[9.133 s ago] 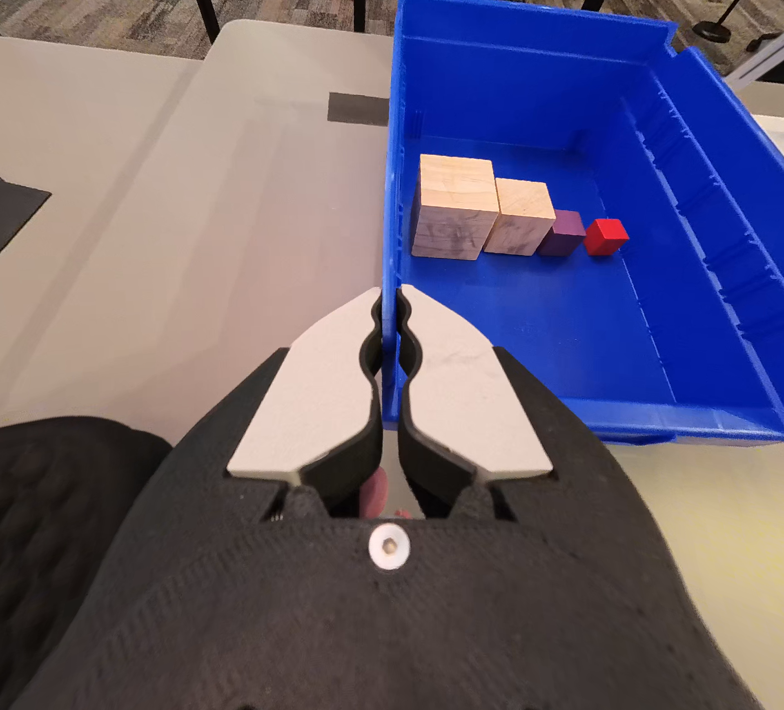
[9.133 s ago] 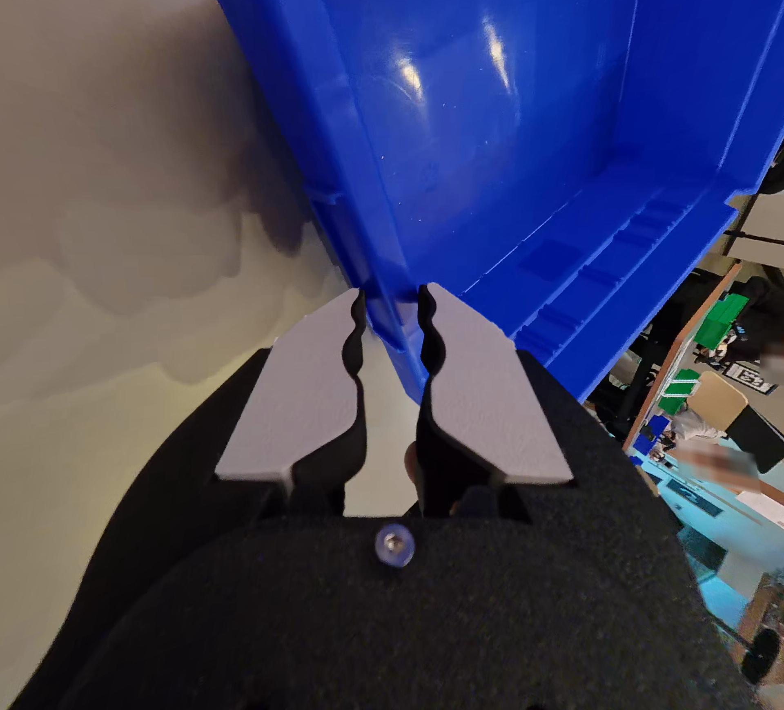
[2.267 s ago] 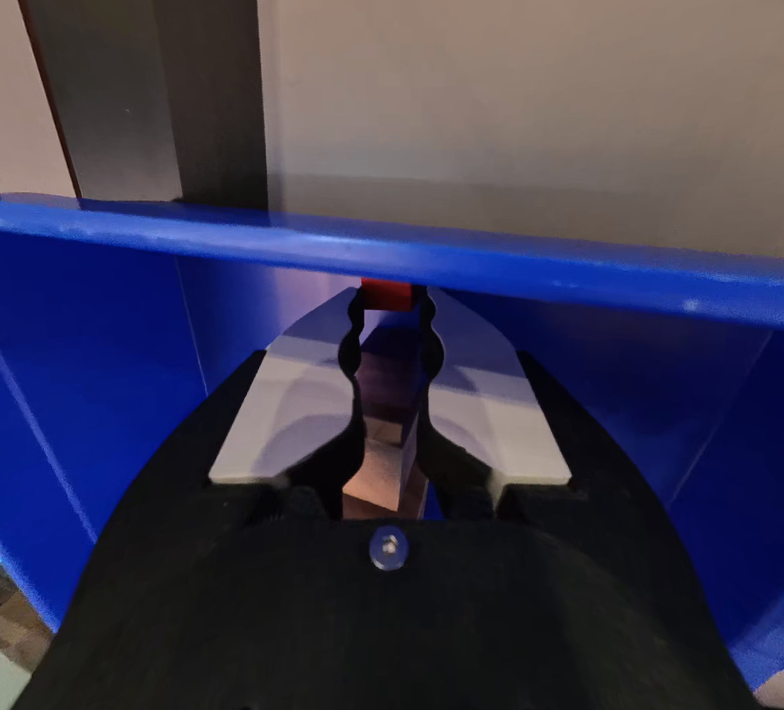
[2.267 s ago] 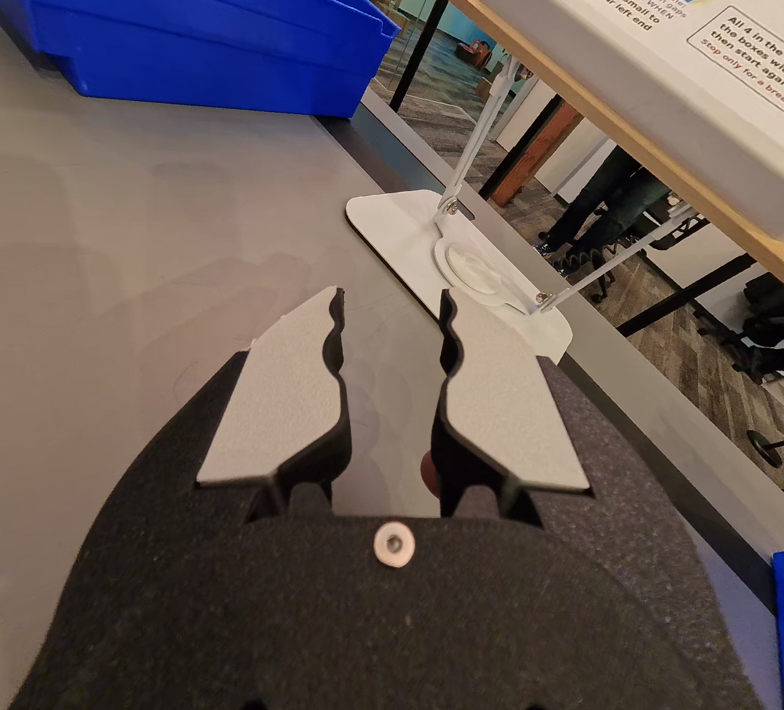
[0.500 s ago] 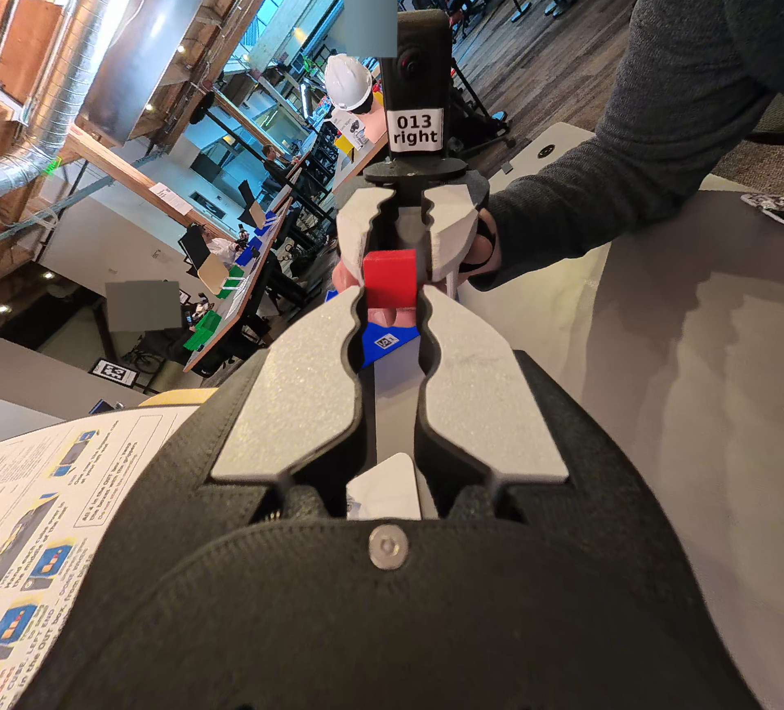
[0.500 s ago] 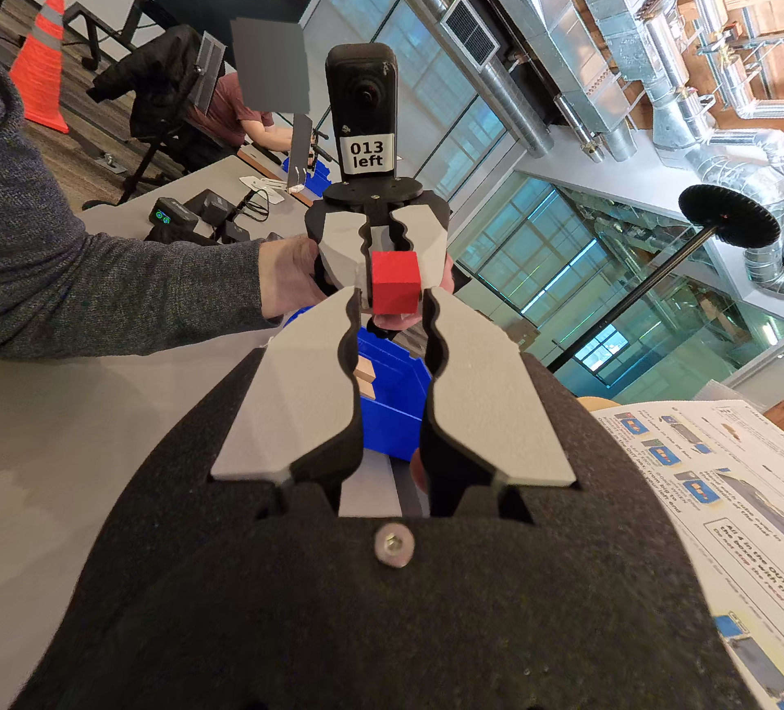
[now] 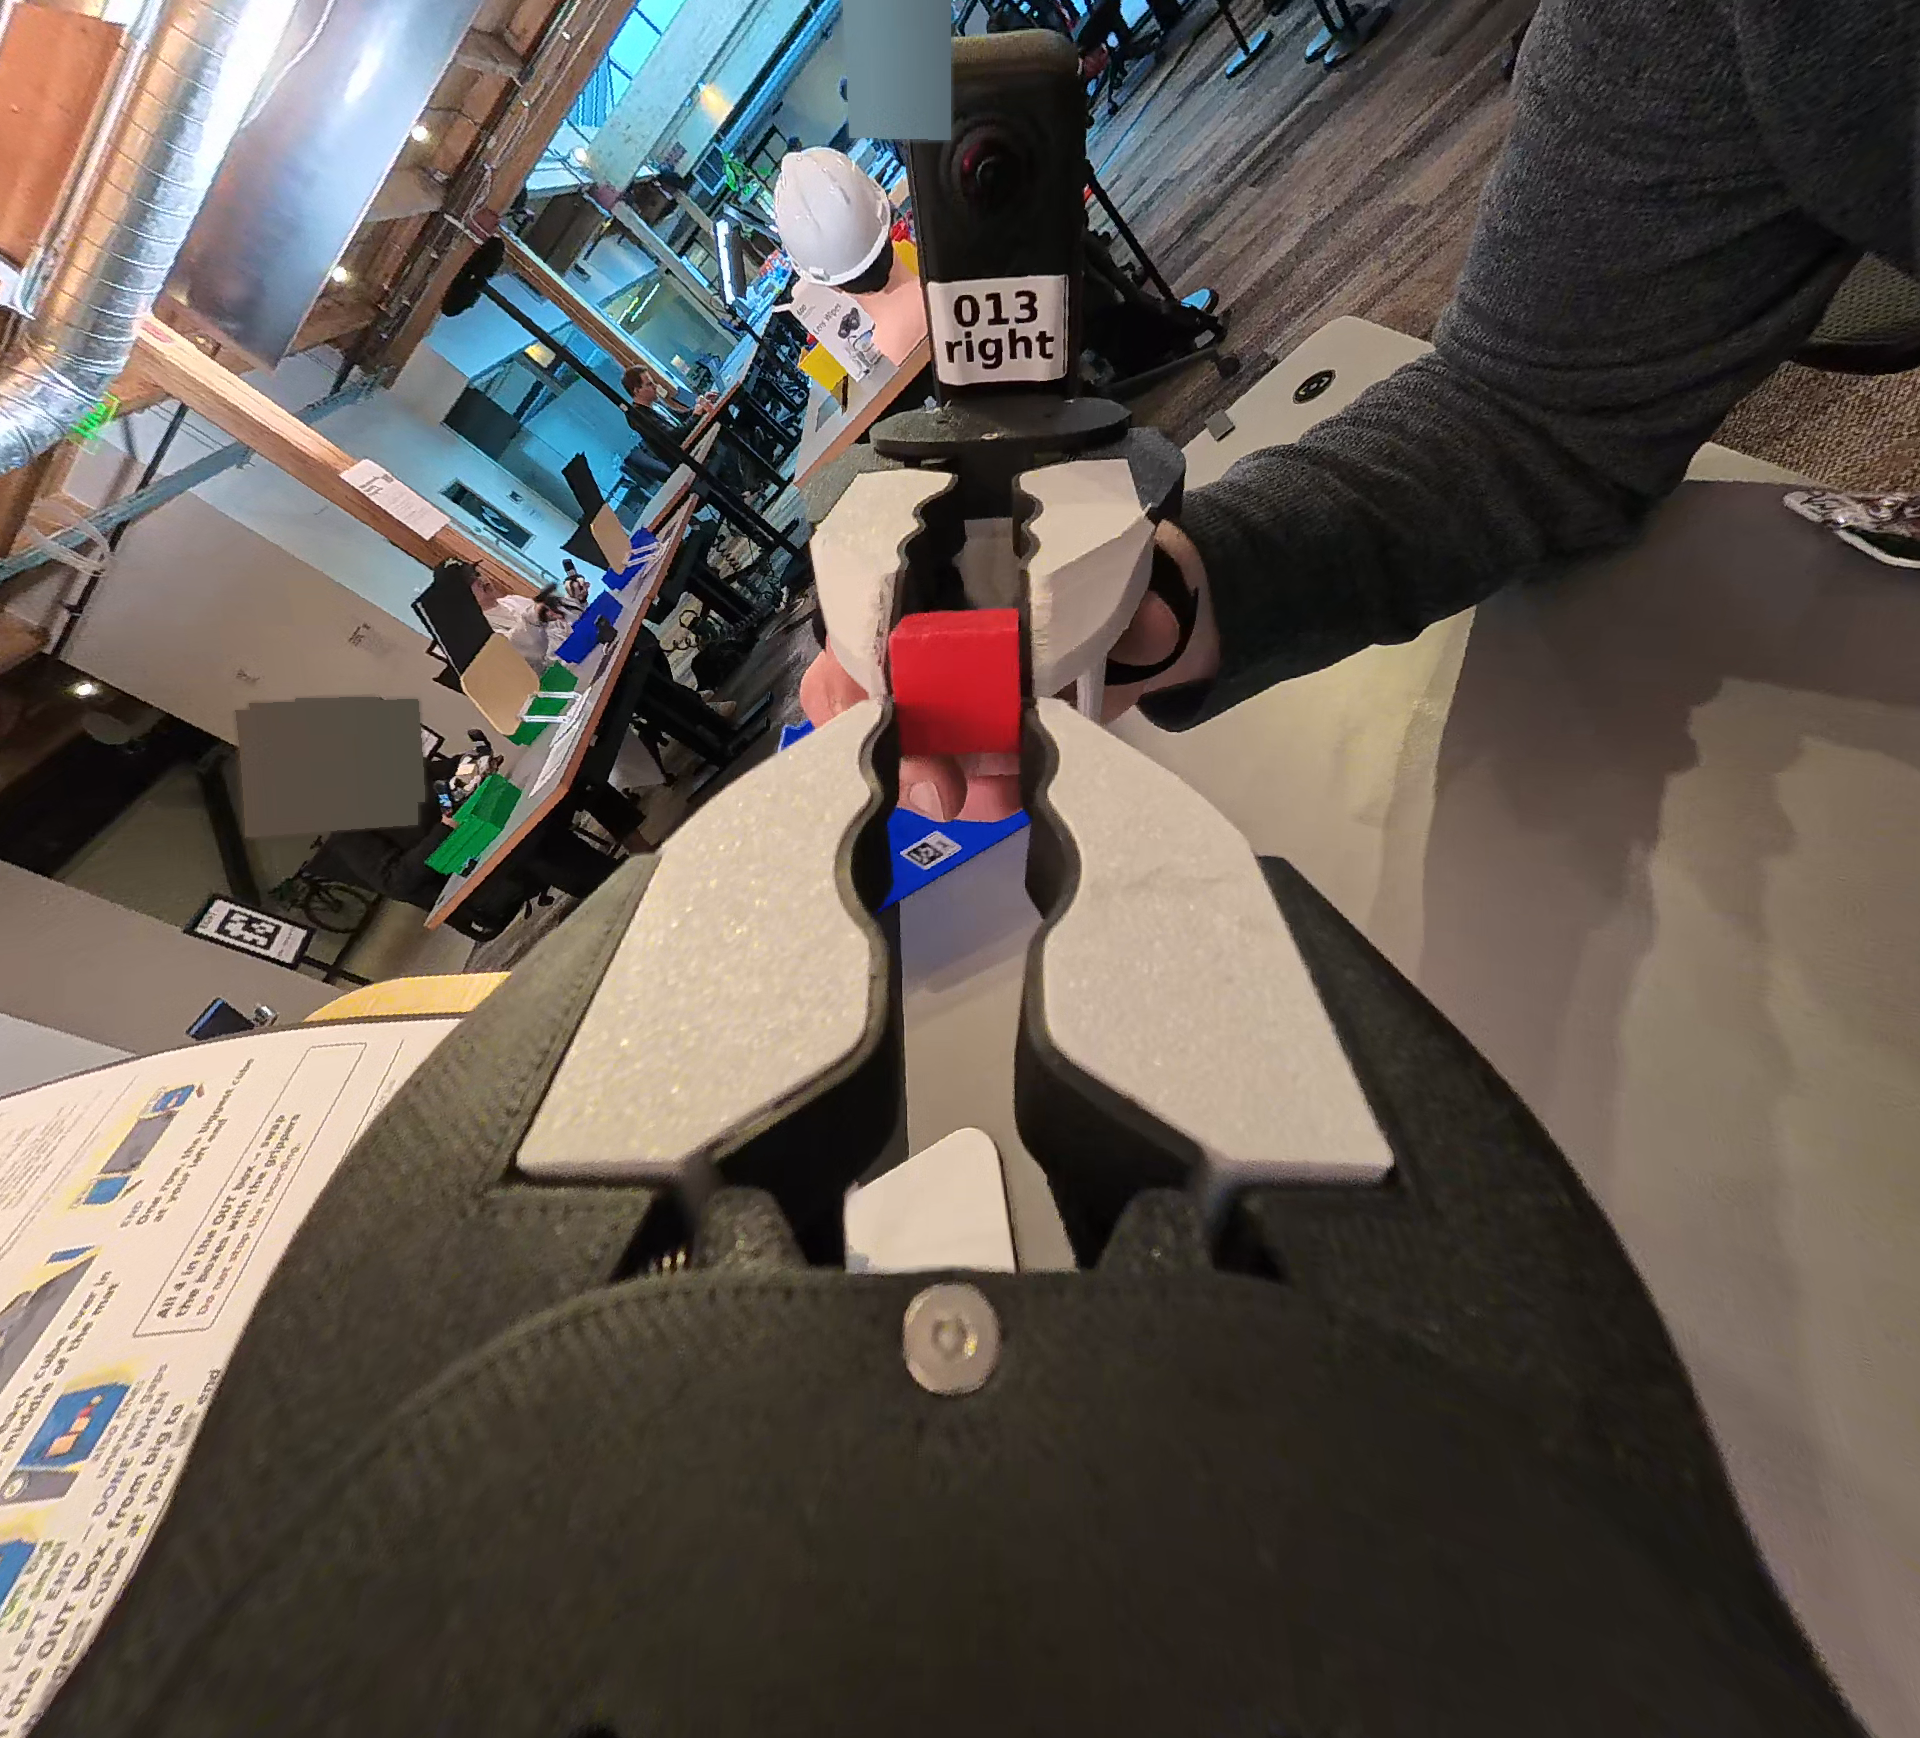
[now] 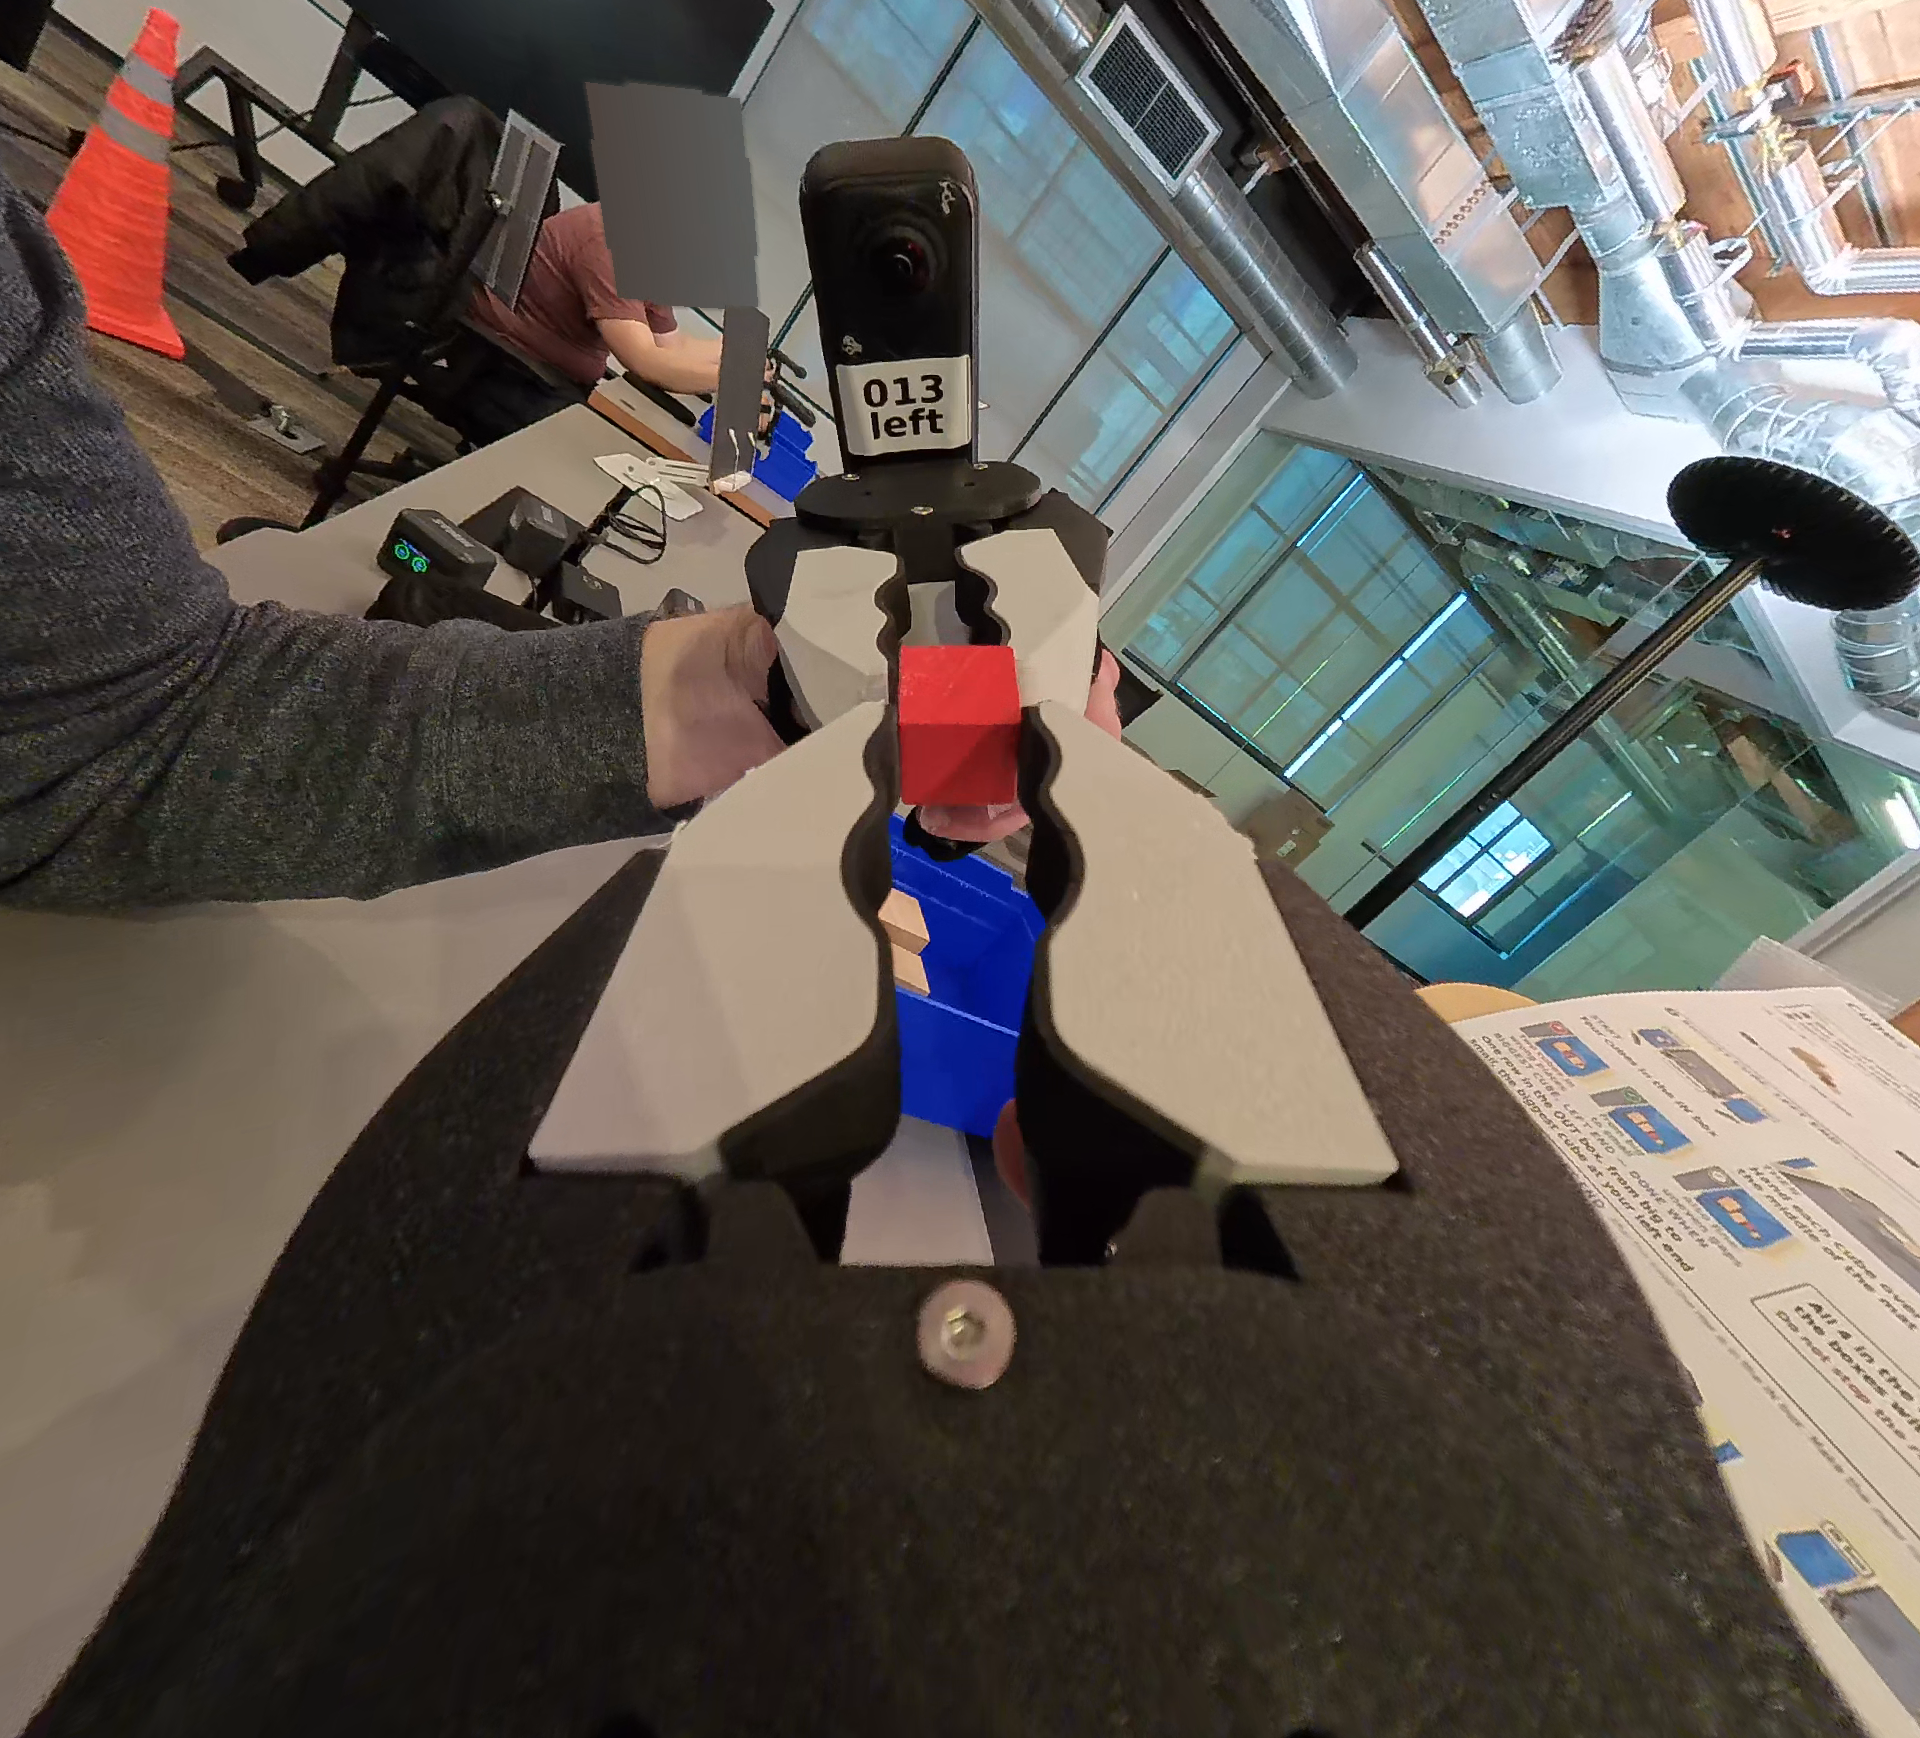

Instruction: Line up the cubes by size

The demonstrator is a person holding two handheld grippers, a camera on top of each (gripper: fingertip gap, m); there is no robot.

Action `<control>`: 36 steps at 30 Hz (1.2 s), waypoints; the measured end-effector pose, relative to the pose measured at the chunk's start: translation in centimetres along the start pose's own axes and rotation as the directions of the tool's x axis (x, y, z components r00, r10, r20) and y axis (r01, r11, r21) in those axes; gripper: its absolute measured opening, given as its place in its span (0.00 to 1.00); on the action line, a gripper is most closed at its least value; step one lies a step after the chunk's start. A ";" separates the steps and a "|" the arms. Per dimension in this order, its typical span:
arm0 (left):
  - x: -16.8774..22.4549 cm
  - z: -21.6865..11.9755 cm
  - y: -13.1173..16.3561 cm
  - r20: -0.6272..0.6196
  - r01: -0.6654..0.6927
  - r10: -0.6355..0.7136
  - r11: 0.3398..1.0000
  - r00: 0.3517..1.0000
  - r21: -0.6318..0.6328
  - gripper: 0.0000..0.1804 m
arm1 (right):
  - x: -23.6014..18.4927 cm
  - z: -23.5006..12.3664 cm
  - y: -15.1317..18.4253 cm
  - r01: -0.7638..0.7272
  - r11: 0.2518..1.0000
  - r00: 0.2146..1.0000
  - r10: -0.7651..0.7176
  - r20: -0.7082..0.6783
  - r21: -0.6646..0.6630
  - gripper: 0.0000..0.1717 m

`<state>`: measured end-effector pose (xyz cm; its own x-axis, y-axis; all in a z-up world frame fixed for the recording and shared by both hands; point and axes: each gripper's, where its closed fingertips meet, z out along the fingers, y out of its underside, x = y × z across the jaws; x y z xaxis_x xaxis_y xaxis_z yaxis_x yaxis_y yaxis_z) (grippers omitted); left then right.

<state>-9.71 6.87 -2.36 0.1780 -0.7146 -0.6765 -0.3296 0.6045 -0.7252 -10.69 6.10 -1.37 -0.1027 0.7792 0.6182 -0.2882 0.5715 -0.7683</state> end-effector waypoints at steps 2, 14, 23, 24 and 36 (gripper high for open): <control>-0.5 0.0 0.0 0.035 0.007 -0.006 1.000 0.999 -0.019 0.16 | 0.1 -0.1 -0.2 0.001 1.000 1.000 -0.001 -0.003 0.006 0.12; -4.5 -3.9 1.7 0.286 0.008 0.056 0.976 0.957 -0.217 0.00 | 9.0 -13.6 2.0 0.071 0.908 0.960 -0.174 -0.219 -0.413 0.12; -4.2 -4.2 2.4 0.277 -0.022 0.120 0.943 0.953 -0.333 0.00 | 13.9 -31.6 15.2 -0.117 0.434 0.986 -0.059 -0.158 -0.893 0.12; -4.0 -4.1 2.3 0.272 -0.023 0.119 0.944 0.955 -0.330 0.00 | 13.5 -32.5 16.7 -0.138 0.396 0.988 -0.006 -0.152 -0.908 0.12; -3.6 -1.6 3.2 0.224 -0.029 0.111 0.939 0.968 -0.342 0.00 | 8.9 -37.9 30.2 -0.039 0.058 0.940 0.340 -0.017 -0.998 0.12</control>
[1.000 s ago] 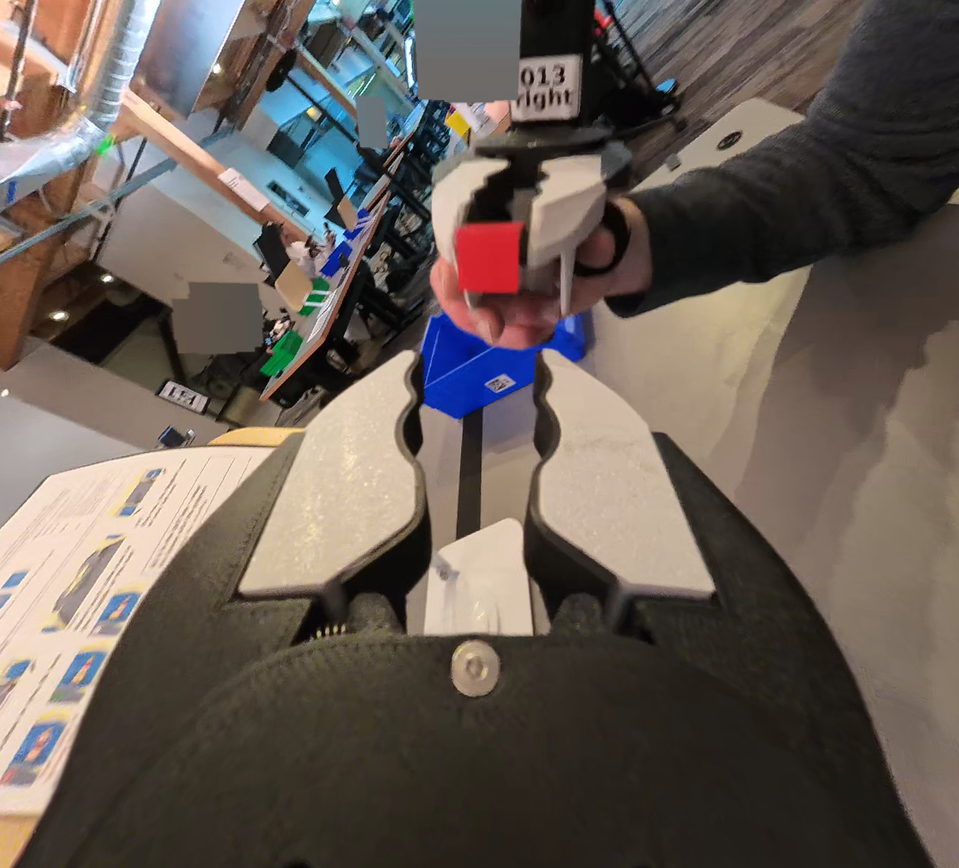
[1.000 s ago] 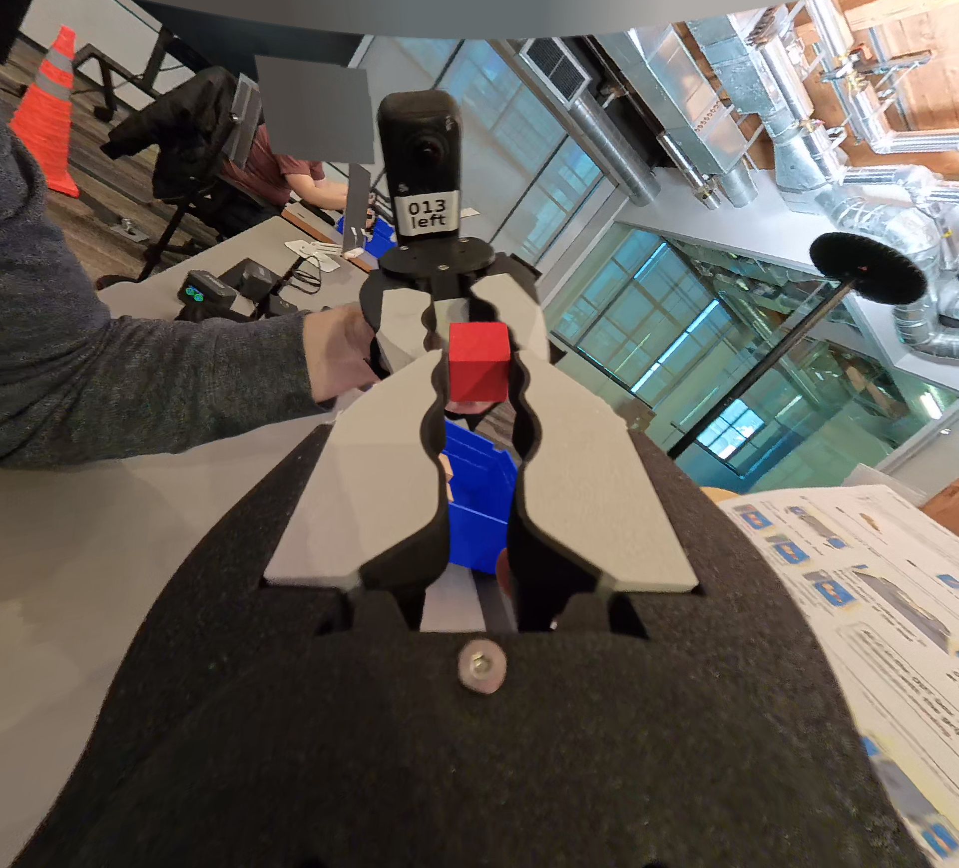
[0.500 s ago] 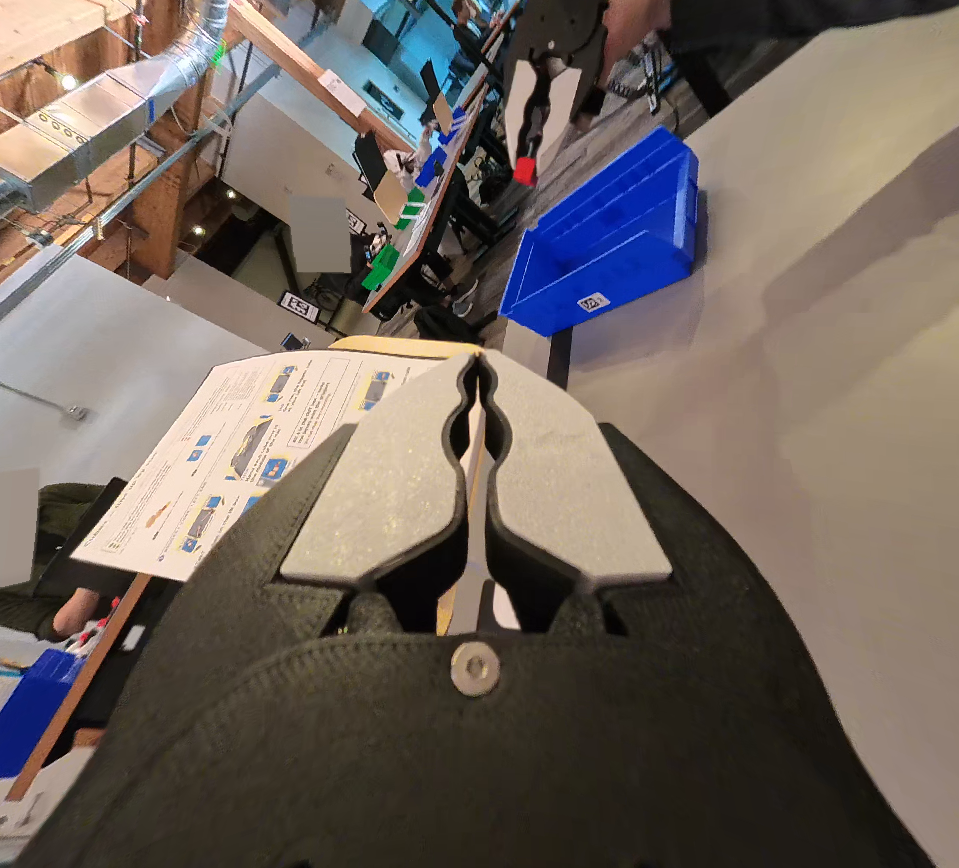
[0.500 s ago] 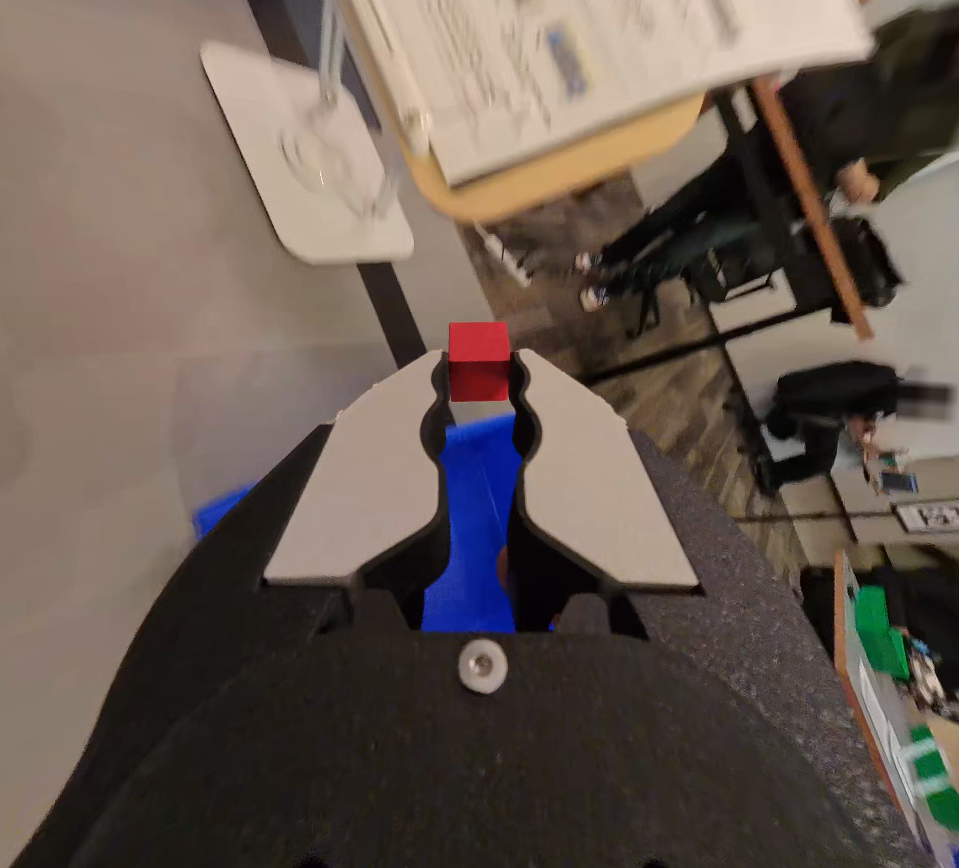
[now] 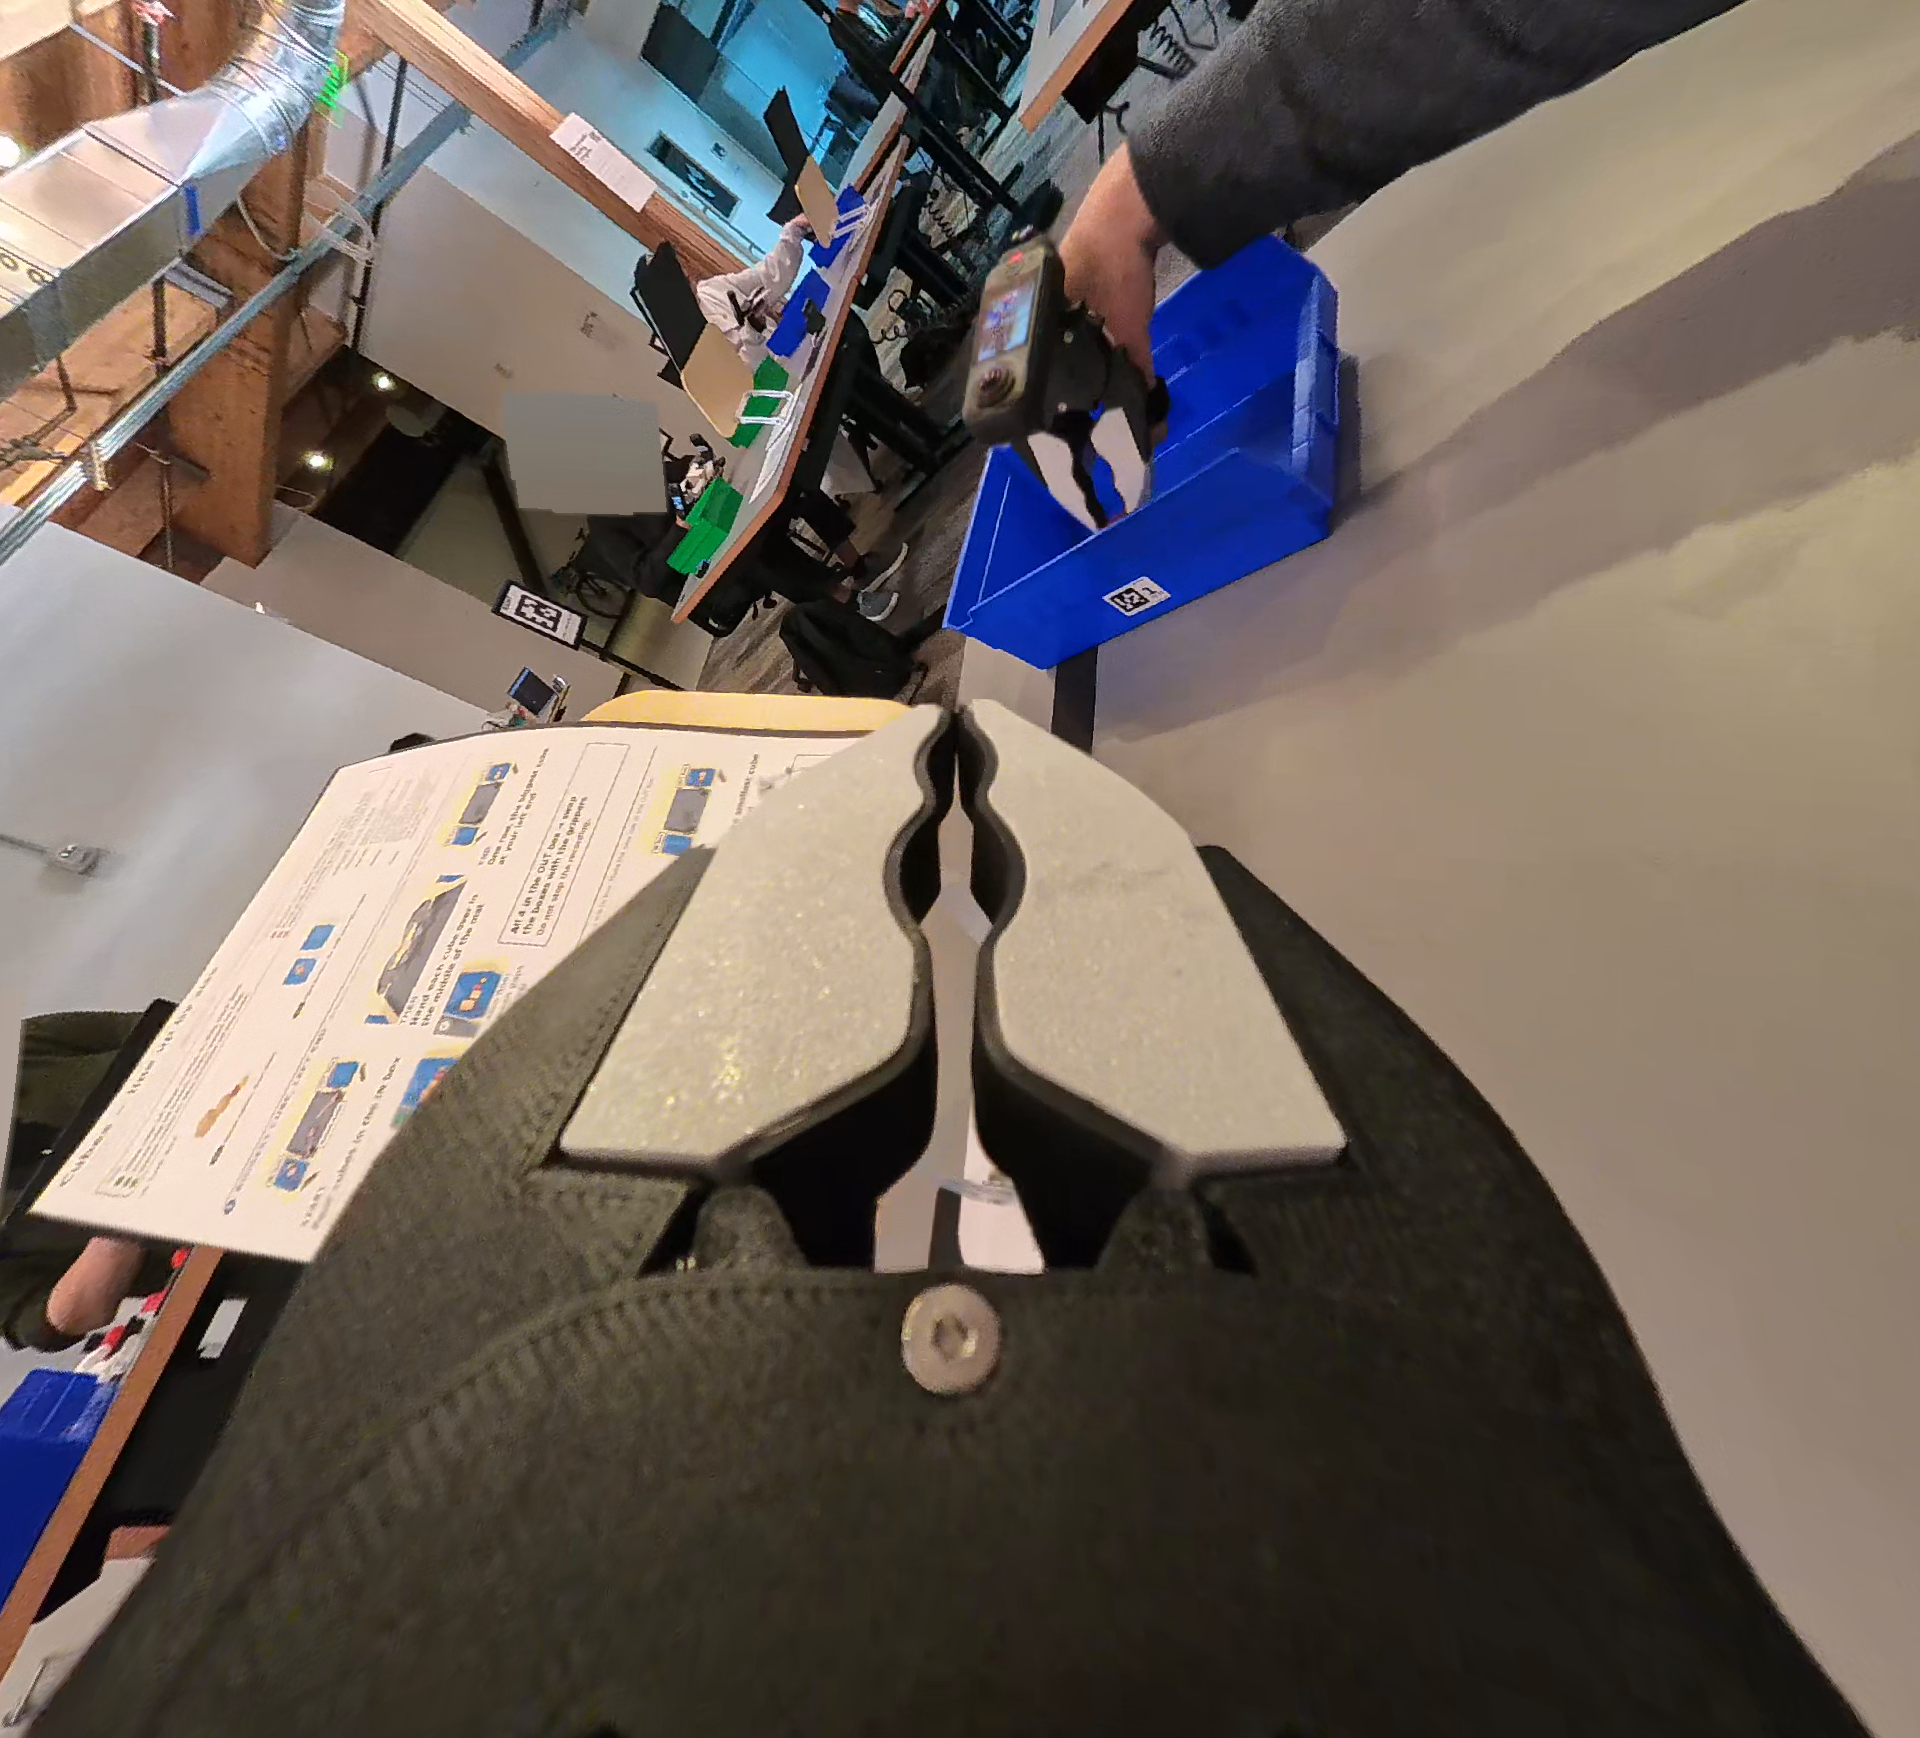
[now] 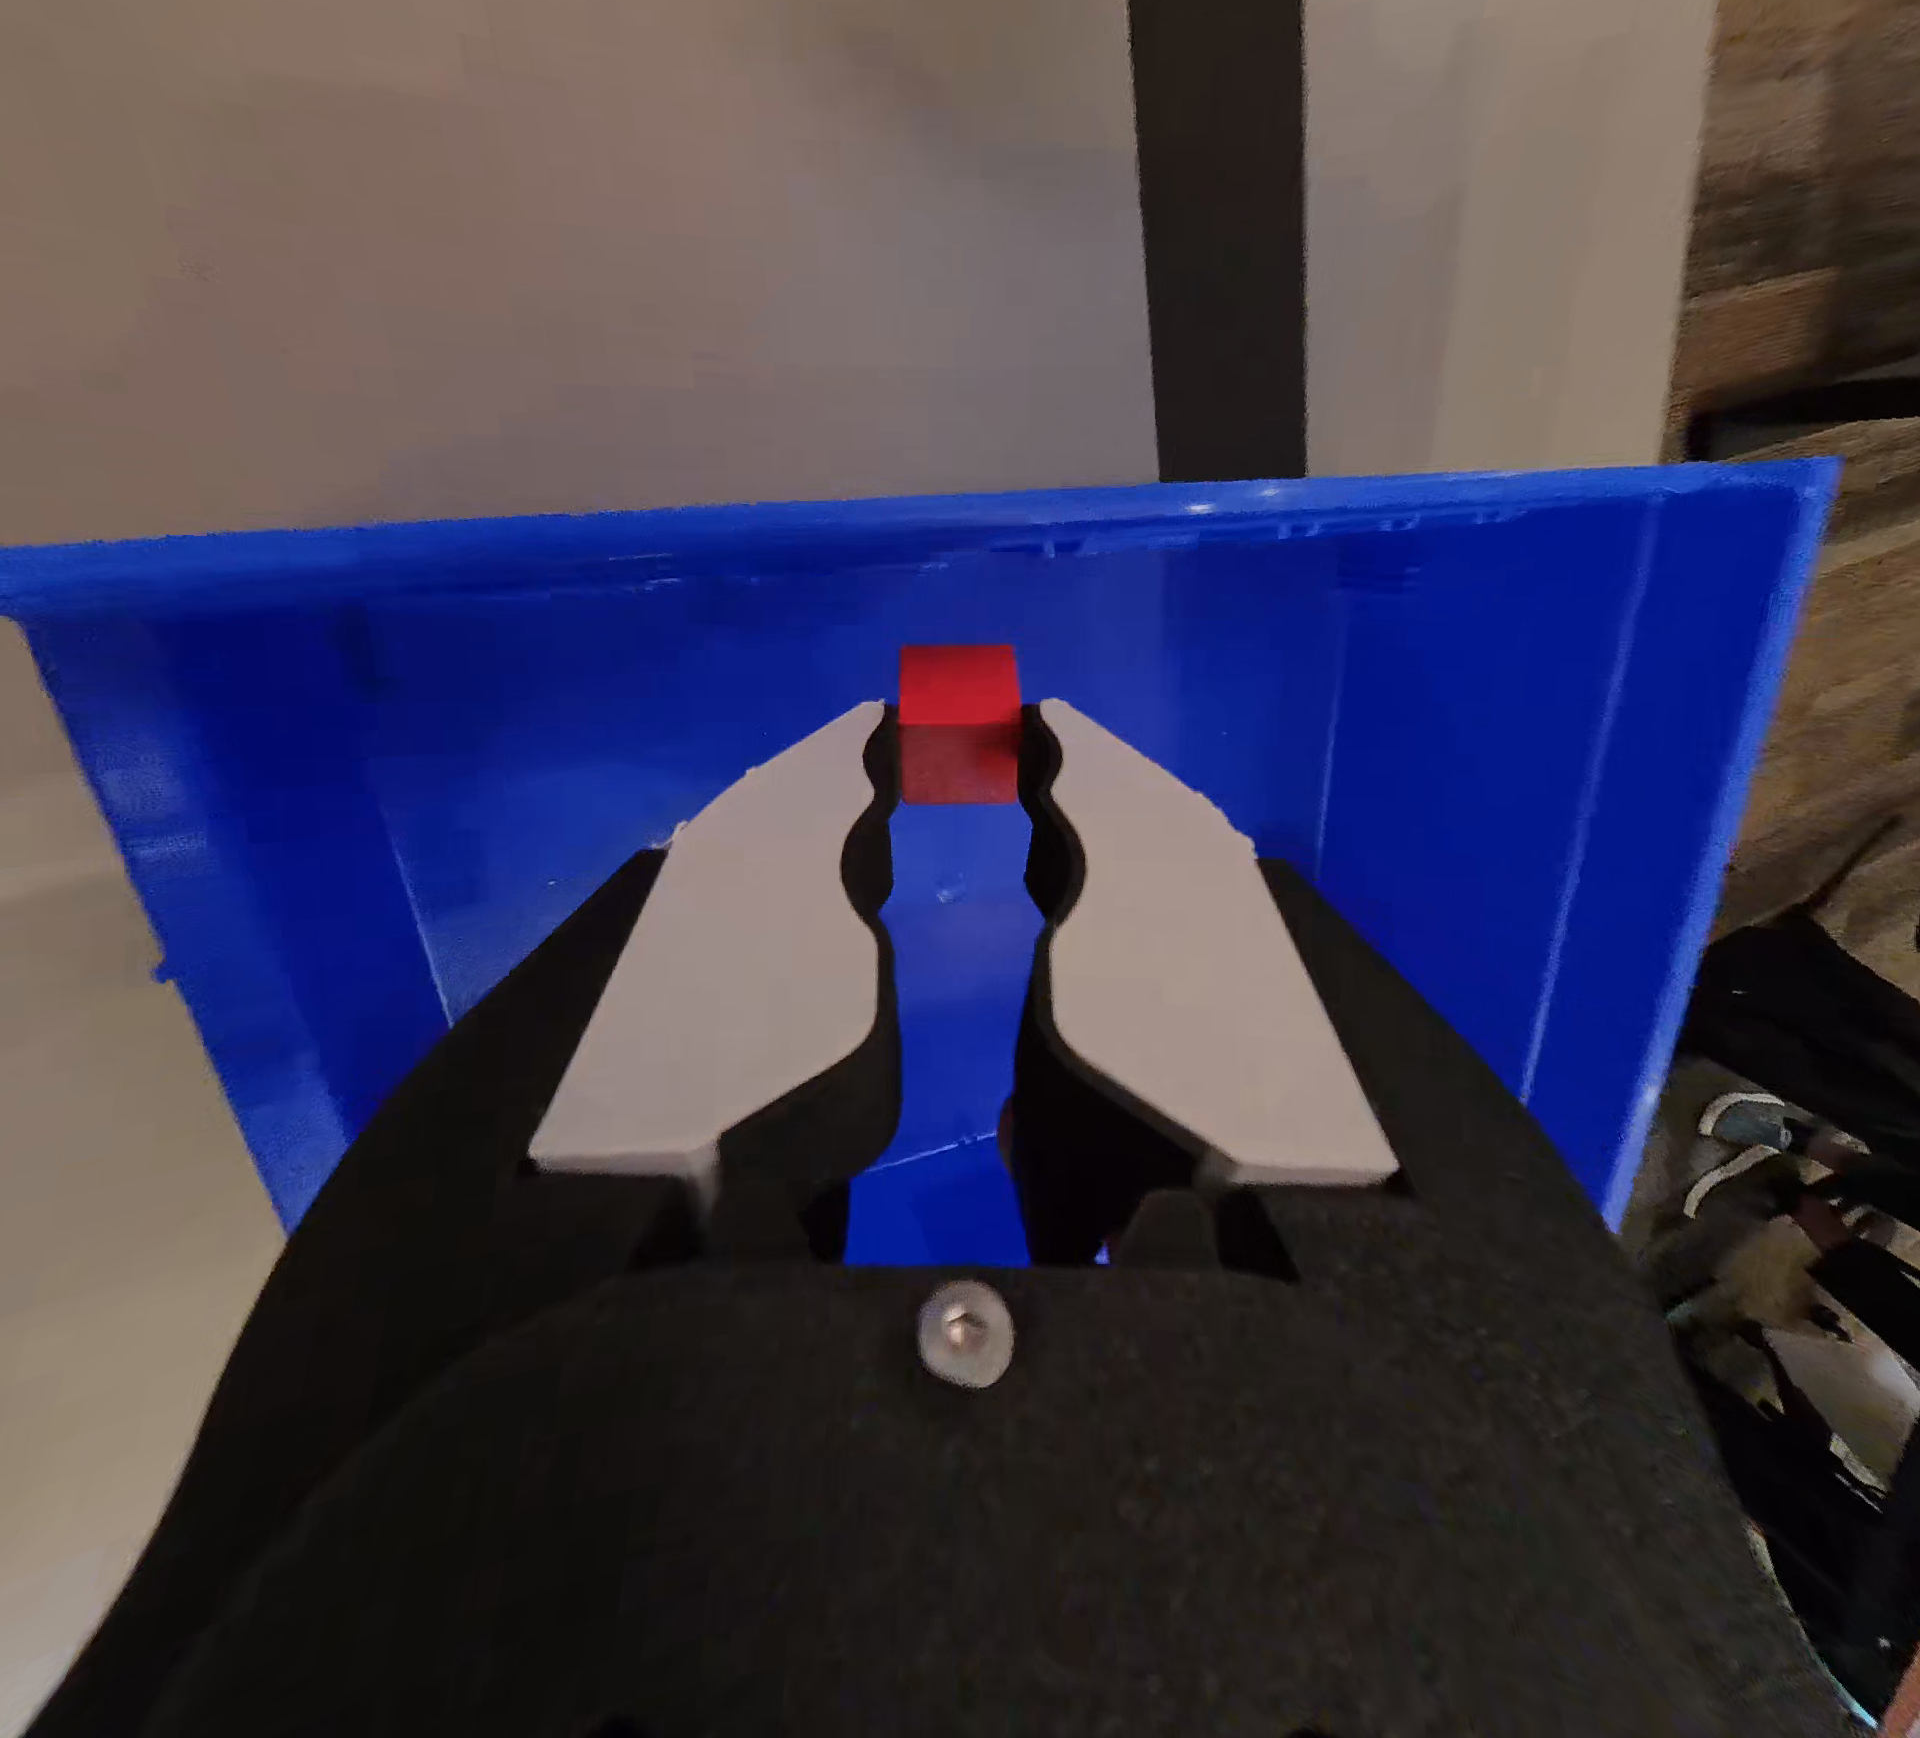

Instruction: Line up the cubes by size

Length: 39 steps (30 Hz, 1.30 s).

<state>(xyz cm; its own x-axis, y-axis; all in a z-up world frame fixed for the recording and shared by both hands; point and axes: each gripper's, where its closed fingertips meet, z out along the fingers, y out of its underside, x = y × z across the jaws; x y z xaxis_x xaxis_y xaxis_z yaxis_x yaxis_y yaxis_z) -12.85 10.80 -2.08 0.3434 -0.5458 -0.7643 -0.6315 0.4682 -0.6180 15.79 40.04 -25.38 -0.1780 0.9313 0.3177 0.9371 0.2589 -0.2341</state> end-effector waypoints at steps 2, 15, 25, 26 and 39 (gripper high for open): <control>0.2 0.5 0.2 -0.010 -0.001 0.001 1.000 1.000 -0.006 0.00 | 0.0 1.1 0.5 0.024 0.999 0.999 -0.023 0.031 -0.031 0.12; 0.7 2.2 1.5 -0.042 0.017 -0.019 0.999 0.999 -0.043 0.00 | -0.1 5.1 1.0 0.045 0.997 0.987 -0.036 0.159 -0.055 0.12; 1.4 3.3 2.3 -0.069 0.016 -0.021 0.997 0.997 -0.072 0.00 | 0.0 5.6 0.8 0.059 0.995 0.984 -0.046 0.174 -0.075 0.12; 1.4 3.4 2.3 -0.071 0.017 -0.023 0.997 0.997 -0.072 0.00 | 0.0 5.7 0.7 0.059 0.996 0.984 -0.045 0.174 -0.073 0.12; 1.8 3.8 2.7 -0.089 0.012 -0.020 0.996 0.996 -0.088 0.00 | 0.2 6.1 0.7 0.057 0.995 0.985 -0.042 0.168 -0.083 0.18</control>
<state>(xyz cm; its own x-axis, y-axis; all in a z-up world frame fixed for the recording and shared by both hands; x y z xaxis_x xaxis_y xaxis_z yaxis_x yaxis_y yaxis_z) -11.28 13.71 -5.79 0.2927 -0.6147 -0.7325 -0.6862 0.3985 -0.6086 14.58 41.95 -31.12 -0.2655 0.9494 0.1680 0.9471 0.2894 -0.1385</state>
